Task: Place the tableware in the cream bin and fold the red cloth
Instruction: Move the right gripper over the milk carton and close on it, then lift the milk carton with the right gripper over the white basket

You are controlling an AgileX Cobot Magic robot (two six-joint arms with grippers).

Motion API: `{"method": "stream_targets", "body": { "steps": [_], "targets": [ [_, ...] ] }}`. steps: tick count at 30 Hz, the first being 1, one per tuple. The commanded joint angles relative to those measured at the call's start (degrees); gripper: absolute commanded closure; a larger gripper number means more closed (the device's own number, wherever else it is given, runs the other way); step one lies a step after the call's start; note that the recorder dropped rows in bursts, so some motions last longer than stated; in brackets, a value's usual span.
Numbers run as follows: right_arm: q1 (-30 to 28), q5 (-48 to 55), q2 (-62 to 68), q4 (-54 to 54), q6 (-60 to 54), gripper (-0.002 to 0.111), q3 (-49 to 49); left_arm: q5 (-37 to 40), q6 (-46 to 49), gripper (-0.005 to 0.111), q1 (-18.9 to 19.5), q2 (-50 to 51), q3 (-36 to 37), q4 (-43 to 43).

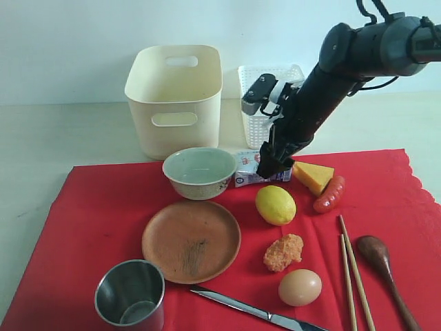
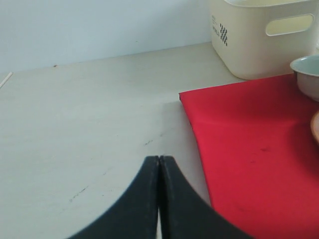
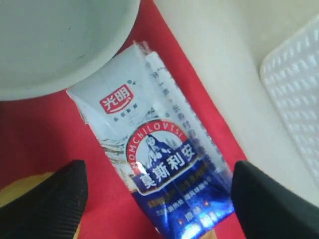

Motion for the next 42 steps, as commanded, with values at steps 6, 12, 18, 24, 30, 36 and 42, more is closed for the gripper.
{"method": "stream_targets", "body": {
  "steps": [6,12,18,24,30,36,42],
  "targets": [
    [4.3,-4.6,3.4,-5.0,0.2,0.033,-0.8,-0.1,0.2,0.107,-0.2,-0.4,0.1,-0.3],
    [4.3,-8.7,4.7,-9.5,5.9,0.033,-0.8,-0.1,0.2,0.107,-0.2,-0.4,0.1,-0.3],
    [4.3,-5.8,5.4,-10.9,5.9,0.059,-0.8,-0.1,0.2,0.107,-0.2,-0.4,0.1,-0.3],
    [4.3,0.0,4.1,-17.3,12.4,0.108,-0.8,-0.1,0.2,0.107,-0.2,-0.4,0.1,-0.3],
    [4.3,2.2,-1.7,-18.3,13.4,0.108,-0.8,-0.1,0.2,0.107,-0.2,-0.4,0.1,-0.3],
    [4.3,5.9,-5.2,-18.5,13.4,0.108,-0.8,-0.1,0.2,0.107,-0.2,-0.4,0.1,-0.3],
    [4.3,8.1,-5.2,-19.0,15.0,0.108,-0.8,-0.1,0.2,0.107,-0.2,-0.4,0.1,-0.3]
  ]
}}
